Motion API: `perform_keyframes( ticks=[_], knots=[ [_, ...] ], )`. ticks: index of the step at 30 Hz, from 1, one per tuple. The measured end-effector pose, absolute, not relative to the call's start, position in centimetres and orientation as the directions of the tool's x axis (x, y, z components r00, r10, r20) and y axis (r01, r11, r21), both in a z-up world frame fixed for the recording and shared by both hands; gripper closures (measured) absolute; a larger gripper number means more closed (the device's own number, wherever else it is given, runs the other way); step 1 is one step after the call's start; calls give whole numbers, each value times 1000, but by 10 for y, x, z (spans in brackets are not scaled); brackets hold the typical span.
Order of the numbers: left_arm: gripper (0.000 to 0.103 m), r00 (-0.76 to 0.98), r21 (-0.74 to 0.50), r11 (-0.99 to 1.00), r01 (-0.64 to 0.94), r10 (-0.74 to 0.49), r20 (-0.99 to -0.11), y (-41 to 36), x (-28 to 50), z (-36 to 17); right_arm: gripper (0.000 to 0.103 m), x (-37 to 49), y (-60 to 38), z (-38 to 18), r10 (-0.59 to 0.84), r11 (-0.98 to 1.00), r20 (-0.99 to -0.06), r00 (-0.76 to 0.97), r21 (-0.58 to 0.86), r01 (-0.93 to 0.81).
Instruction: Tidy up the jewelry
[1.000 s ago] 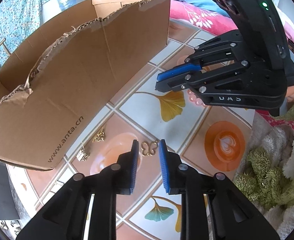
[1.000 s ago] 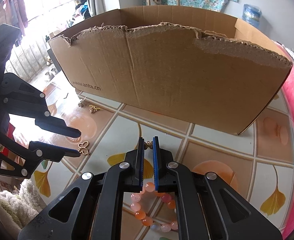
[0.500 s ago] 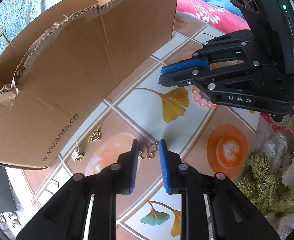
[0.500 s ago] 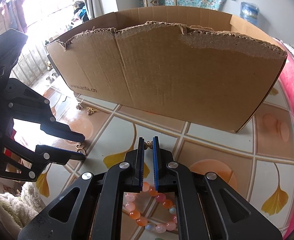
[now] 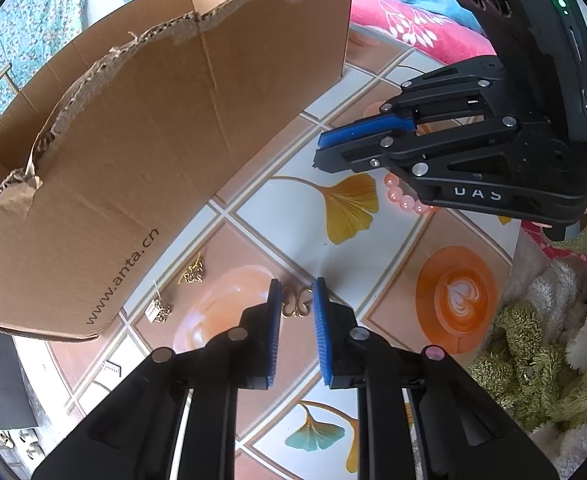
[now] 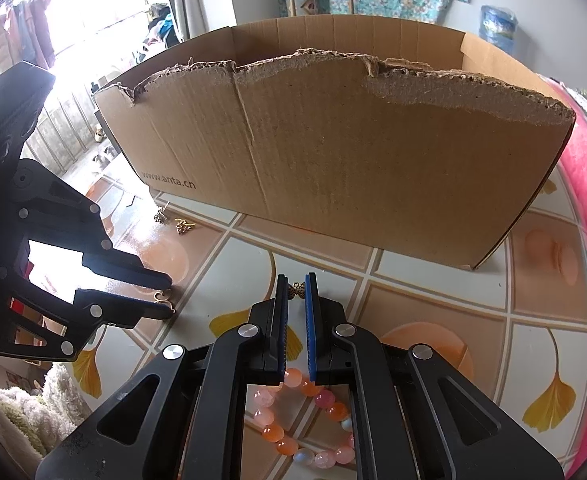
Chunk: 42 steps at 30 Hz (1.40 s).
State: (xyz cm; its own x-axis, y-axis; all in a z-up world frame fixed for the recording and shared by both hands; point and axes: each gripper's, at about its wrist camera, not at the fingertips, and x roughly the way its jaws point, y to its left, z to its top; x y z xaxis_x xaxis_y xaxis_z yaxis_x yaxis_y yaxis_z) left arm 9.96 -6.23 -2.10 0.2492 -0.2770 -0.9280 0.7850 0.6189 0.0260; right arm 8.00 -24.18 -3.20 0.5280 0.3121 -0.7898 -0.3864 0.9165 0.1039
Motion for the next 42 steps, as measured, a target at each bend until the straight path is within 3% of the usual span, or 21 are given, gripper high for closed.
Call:
perform_keyframes(
  ticks=[21,28,37,40,42],
  knots=[
    [88,297,51,616,786,-304,-906,-56,91,-8,97,71,-236,-18,311,914,-775,550,86,-396],
    [88,398,123,617,778,-331,-856,-54,67,30,97,41,-237,23,328,911,-708,625,64,-407],
    [88,572,218,652,727,-398,-718,-45,65,103,97,51,-243,101,425,876,-568,705,62,-479],
    [88,539,156,668,728,-416,-733,-41,105,112,97,89,-245,114,453,858,-587,671,80,-508],
    [88,504,105,680,726,-420,-755,-44,134,112,97,128,-240,112,465,844,-647,604,119,-523]
  ],
)
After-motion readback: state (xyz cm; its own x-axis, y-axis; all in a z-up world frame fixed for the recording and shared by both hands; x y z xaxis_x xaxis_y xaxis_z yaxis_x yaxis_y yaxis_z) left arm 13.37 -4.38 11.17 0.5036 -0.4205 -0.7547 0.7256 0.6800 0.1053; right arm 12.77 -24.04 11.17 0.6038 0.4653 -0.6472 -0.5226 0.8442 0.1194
